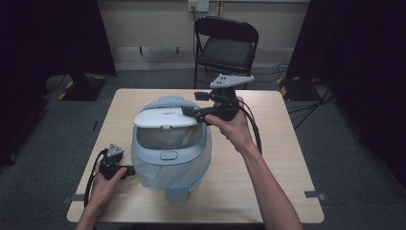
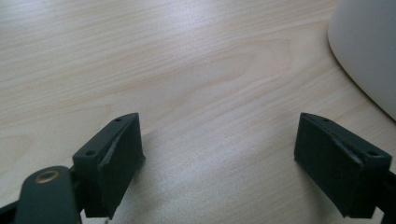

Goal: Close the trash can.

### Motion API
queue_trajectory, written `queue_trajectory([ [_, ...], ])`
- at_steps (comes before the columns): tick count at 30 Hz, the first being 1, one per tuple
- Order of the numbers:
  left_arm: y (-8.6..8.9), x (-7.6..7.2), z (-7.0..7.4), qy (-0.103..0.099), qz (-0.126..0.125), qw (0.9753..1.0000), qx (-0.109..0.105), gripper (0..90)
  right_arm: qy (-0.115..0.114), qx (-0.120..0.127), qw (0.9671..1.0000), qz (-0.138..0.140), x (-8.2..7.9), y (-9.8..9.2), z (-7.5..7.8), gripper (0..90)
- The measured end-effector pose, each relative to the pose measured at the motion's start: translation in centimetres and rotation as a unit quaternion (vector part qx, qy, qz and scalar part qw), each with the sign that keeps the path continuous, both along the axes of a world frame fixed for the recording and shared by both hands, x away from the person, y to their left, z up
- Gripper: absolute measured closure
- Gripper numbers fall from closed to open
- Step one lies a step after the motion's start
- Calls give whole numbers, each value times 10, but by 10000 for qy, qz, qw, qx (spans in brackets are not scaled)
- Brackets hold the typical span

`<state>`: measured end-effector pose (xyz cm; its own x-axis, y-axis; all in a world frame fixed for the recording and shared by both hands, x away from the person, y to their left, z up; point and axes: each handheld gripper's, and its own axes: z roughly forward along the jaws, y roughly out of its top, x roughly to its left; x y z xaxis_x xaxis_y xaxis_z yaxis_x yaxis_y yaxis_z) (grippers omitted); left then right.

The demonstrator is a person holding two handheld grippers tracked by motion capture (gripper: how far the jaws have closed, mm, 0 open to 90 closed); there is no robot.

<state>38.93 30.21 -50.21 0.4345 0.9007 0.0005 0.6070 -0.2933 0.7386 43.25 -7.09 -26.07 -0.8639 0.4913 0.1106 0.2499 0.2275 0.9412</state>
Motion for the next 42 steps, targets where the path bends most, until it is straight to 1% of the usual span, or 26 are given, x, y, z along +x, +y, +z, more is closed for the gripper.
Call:
queue_trajectory([
  [7,0,0,0,-1,1,10000,-1,150,21,-36,10000,88,-8,3,-6,271],
  [8,0,0,0,0,0,10000,0,150,40,-22,9999,144,-11,4,-9,271],
  [14,0,0,0,0,0,10000,1,150,84,-104,9995,269,-22,10,-17,269],
  [16,0,0,0,0,0,10000,0,150,113,-87,9994,322,-26,11,-19,264],
  [18,0,0,0,1,0,10000,0,150,29,-150,9993,328,-31,15,-19,259],
  [23,0,0,0,0,0,10000,0,150,-177,-439,9984,312,-43,24,-19,258],
  [25,0,0,0,0,0,10000,2,150,-217,-414,9984,321,-46,26,-20,259],
  [29,0,0,0,-2,1,10000,1,150,-247,-364,9987,274,-48,26,-22,263],
  [34,0,0,0,-3,0,10000,2,150,-254,-495,9982,214,-50,27,-21,265],
  [38,0,0,0,-3,1,10000,2,150,-291,-496,9982,193,-51,27,-21,265],
  [39,0,0,0,-1,4,10000,2,149,-331,-449,9982,208,-53,28,-23,274],
  [40,0,0,0,-1,3,10000,-1,149,-408,-625,9970,215,-55,30,-23,273],
  [41,0,0,0,-2,3,10000,0,150,-382,-693,9966,228,-55,30,-21,273],
  [42,0,0,0,-2,4,10000,-2,150,-405,-654,9968,218,-56,31,-22,274],
])
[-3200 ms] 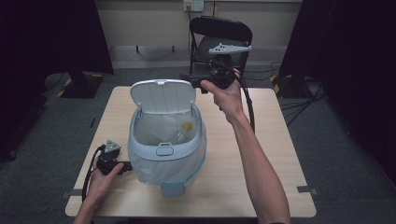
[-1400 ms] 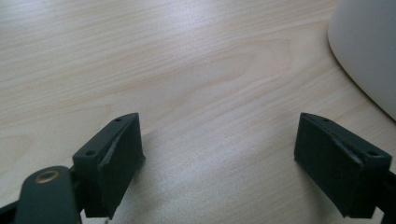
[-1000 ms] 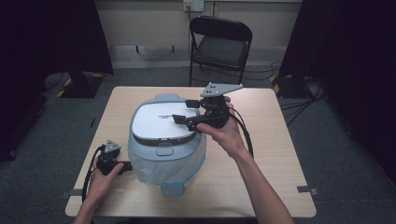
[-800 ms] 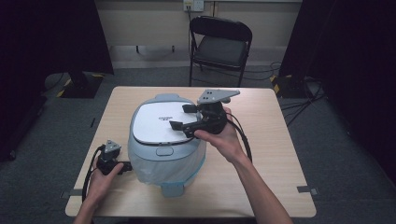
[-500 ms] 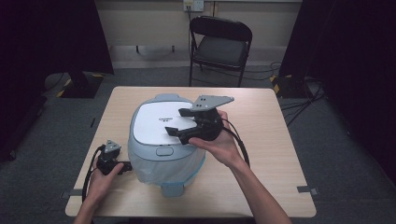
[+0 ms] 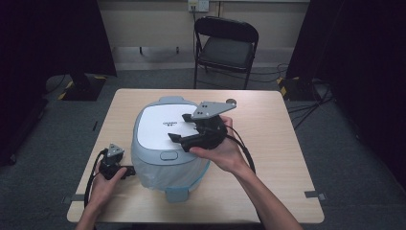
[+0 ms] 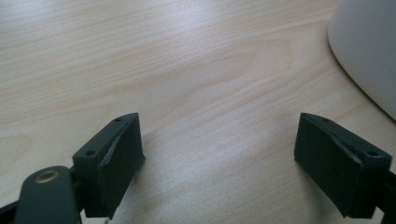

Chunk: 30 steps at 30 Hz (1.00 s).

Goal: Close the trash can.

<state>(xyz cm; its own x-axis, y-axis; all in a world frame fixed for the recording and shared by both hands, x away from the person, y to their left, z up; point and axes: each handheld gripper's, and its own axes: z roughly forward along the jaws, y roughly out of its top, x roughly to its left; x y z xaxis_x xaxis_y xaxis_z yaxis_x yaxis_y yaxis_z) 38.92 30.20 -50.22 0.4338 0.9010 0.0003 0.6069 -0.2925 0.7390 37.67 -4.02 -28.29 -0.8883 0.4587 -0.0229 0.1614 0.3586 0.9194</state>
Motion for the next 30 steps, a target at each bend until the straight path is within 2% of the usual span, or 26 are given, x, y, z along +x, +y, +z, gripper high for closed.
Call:
queue_trajectory([
  [2,0,0,0,2,-2,10000,5,150,-5,42,10000,20,0,0,-1,273],
  [3,0,0,0,3,-1,10000,1,150,47,-42,10000,62,1,-1,2,273],
  [6,0,0,0,4,-3,10000,1,150,79,-51,9999,59,1,-1,3,271],
  [12,0,0,0,5,-2,10000,2,150,82,127,9999,13,4,-1,1,266],
  [17,0,0,0,4,-2,10000,2,150,139,242,9996,-72,9,-3,0,225],
  [21,0,0,0,5,-2,10000,0,150,156,314,9992,-196,12,-8,2,208],
  [25,0,0,0,5,-2,10000,3,150,105,406,9978,-506,17,-20,3,203],
  [30,0,0,0,5,-3,10000,3,149,169,492,9960,-723,22,-36,2,199],
])
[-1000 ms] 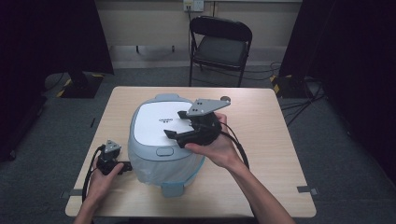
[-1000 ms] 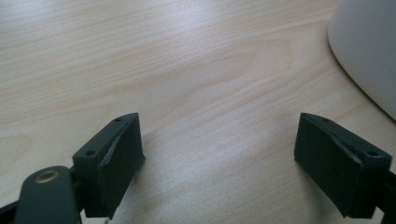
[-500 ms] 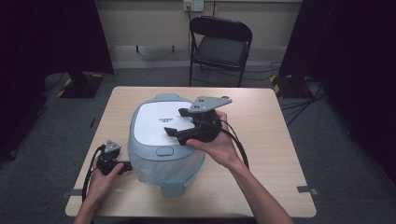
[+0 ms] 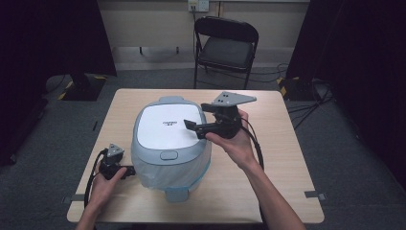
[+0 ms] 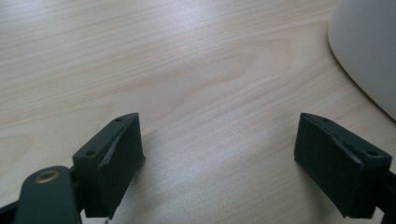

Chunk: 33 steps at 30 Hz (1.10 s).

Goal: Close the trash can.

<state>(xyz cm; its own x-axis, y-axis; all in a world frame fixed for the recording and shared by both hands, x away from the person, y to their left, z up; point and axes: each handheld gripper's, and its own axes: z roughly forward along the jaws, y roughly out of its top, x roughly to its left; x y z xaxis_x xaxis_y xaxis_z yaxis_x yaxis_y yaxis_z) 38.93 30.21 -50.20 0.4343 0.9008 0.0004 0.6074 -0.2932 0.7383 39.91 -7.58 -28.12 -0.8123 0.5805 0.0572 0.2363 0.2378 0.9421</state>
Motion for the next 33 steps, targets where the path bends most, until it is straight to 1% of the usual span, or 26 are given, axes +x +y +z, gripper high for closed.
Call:
queue_trajectory([
  [7,0,0,0,-1,1,10000,-1,150,39,48,9992,-395,5,-27,-3,197],
  [9,0,0,0,-1,1,10000,-1,150,41,47,9990,-440,5,-30,-3,197],
  [12,0,0,0,1,0,10000,0,150,42,54,9980,-629,4,-43,-7,198],
  [13,0,0,0,0,0,10000,0,150,63,98,9973,-726,4,-50,-10,198],
  [16,0,0,0,-1,1,10000,1,150,60,131,9961,-870,4,-61,-13,199],
  [19,0,0,0,1,16,10000,2,149,90,75,9947,-1025,3,-72,-18,198],
  [23,0,0,0,-4,13,10000,14,150,160,5,9930,-1173,3,-83,-25,198],
  [29,0,0,0,-5,14,10000,13,150,303,4,9897,-1399,5,-98,-39,197],
  [30,0,0,0,-5,14,10000,13,150,303,4,9897,-1399,5,-98,-39,197],
  [31,0,0,0,0,17,10000,3,150,359,-24,9883,-1480,5,-103,-45,197],
  [32,0,0,0,-4,15,10000,14,150,372,-39,9878,-1511,4,-105,-47,198],
  [33,0,0,0,-5,15,10000,15,150,395,-67,9866,-1580,4,-107,-50,199],
])
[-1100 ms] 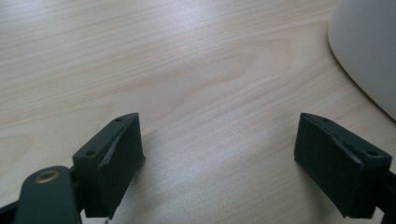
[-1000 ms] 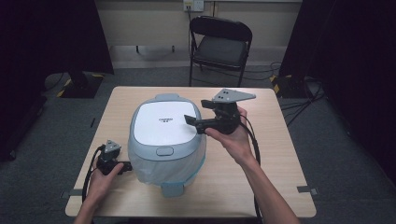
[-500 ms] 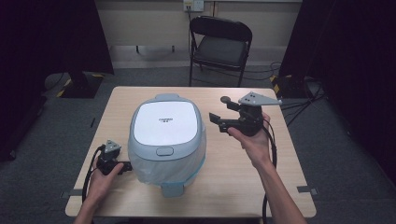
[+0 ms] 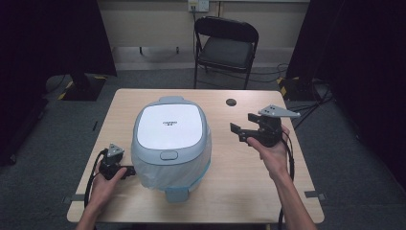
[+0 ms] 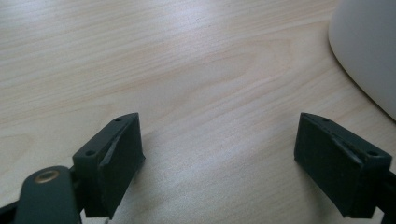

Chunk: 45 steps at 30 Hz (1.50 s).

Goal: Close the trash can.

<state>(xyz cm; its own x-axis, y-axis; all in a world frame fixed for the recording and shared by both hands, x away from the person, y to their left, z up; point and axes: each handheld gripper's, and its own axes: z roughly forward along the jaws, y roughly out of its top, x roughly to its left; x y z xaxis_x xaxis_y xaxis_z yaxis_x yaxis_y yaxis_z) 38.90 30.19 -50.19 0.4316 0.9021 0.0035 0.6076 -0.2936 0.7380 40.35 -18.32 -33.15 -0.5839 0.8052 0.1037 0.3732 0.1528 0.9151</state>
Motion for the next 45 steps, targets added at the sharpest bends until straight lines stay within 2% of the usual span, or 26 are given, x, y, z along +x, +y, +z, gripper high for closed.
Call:
queue_trajectory([
  [11,0,0,0,0,2,10000,-3,150,389,-149,9981,-454,-1,-31,-40,202],
  [14,0,0,0,0,2,10000,-3,150,518,-303,9964,-591,-1,-41,-50,201],
  [21,0,0,0,1,1,10000,-2,150,760,-441,9925,-848,-2,-62,-71,202],
  [22,0,0,0,1,2,10000,-2,150,890,-472,9906,-923,-2,-69,-82,200],
  [30,0,0,0,1,5,10000,-3,150,1267,-489,9825,-1275,0,-96,-115,197],
  [35,0,0,0,0,9,10000,-2,150,1485,-573,9775,-1383,-2,-102,-136,199],
  [38,0,0,0,0,10,10000,-3,150,1597,-706,9739,-1449,-3,-104,-144,199],
  [40,0,0,0,0,9,10000,-2,150,1733,-668,9712,-1494,-2,-106,-148,198],
  [45,0,0,0,1,10,10000,-4,150,1810,-850,9668,-1589,-3,-106,-157,197],
])
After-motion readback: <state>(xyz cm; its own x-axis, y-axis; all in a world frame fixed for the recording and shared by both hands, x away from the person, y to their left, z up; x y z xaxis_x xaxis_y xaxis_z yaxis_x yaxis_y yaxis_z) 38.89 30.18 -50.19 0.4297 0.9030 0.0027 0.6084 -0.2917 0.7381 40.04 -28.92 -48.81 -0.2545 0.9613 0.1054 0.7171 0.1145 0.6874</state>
